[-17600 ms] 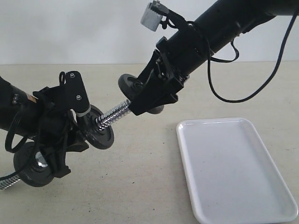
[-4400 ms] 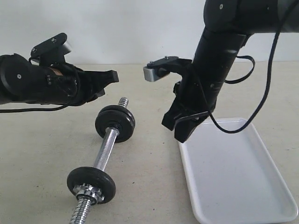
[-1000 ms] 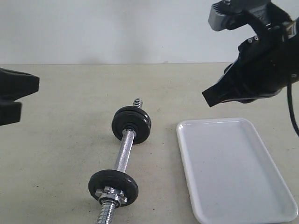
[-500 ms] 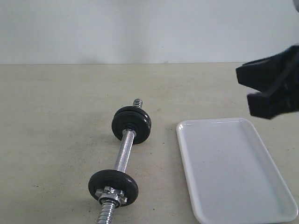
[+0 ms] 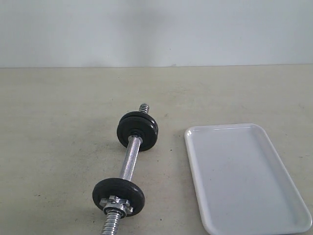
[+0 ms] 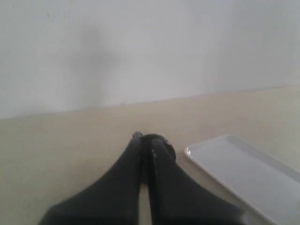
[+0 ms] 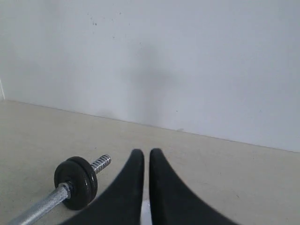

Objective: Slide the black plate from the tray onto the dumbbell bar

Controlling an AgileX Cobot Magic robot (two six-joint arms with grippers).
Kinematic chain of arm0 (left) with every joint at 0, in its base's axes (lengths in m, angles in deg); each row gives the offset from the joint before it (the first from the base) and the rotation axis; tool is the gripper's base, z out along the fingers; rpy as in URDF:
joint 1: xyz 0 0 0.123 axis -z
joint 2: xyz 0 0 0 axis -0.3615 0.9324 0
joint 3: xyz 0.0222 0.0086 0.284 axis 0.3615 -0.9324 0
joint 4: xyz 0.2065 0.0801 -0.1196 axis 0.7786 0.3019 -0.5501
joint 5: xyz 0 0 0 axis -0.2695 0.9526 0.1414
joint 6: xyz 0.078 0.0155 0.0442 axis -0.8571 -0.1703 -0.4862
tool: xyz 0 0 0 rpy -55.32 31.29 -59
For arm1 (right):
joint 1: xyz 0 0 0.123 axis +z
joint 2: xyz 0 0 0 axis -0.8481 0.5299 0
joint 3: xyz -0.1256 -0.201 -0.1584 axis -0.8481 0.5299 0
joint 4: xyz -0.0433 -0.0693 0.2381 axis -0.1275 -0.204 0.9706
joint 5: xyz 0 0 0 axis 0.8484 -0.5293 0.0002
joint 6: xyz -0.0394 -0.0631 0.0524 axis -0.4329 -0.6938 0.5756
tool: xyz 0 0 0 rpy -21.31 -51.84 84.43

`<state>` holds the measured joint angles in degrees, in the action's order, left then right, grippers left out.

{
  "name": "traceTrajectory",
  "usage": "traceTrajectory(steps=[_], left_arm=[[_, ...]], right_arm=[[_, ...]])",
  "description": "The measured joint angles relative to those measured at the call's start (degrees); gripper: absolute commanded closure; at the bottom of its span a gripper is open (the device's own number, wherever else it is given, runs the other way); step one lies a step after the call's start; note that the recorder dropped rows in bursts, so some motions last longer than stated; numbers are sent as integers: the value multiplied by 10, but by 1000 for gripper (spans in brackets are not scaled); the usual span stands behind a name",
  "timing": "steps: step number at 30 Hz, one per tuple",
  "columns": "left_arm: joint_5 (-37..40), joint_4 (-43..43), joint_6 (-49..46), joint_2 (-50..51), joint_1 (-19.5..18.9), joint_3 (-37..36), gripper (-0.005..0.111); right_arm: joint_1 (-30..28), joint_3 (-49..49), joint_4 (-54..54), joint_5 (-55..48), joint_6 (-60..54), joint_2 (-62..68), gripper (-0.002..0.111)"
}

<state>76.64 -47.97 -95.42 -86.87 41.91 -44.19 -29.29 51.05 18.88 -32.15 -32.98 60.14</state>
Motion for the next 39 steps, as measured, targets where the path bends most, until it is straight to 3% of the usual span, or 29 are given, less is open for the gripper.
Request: traceTrajectory(steps=[6, 39], left_arm=[[0, -21, 0, 0, 0, -41, 102], [0, -24, 0, 0, 0, -42, 102]], right_arm=[[0, 59, 20, 8, 6, -21, 106], [0, 61, 26, -11, 6, -23, 106]])
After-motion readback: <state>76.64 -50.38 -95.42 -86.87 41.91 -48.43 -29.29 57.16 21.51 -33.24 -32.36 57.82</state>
